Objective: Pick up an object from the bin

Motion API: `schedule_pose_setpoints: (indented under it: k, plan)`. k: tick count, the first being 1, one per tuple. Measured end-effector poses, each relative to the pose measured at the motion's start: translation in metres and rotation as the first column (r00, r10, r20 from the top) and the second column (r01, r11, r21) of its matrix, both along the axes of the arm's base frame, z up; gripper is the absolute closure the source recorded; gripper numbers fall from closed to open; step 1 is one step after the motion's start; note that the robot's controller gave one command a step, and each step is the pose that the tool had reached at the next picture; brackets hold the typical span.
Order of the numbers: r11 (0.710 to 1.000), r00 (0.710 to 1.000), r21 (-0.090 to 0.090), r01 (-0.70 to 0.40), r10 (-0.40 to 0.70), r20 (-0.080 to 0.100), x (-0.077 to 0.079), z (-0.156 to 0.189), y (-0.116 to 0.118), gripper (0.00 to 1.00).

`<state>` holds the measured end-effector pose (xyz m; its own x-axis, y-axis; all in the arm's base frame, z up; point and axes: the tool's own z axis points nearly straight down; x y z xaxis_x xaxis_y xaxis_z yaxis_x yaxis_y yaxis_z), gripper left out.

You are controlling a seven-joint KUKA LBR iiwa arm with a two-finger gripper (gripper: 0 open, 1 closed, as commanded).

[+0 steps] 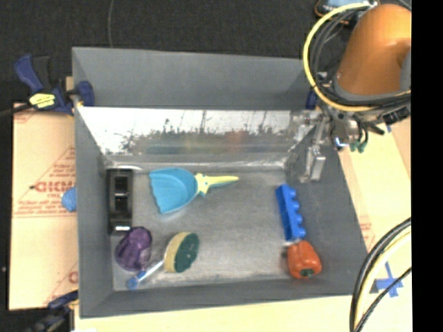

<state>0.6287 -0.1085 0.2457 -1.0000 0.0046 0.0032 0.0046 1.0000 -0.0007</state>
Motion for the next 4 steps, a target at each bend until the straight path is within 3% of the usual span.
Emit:
schedule_pose_setpoints:
  k: [1,2,3,4]
  plan:
    - [1.0,1.0,-0.002,-0.003,0.003,0.009,0.001,0.005,0.0,0.0]
    - [0.969,0.969,-0.003,-0.248,0.248,0.01,-0.004,-0.102,0.093,0.0]
    - [0.958,0.958,-0.004,-0.288,0.288,0.013,0.006,-0.084,0.139,0.0]
    - [0.943,0.943,-0.003,-0.333,0.333,0.012,0.02,-0.122,0.167,0.0]
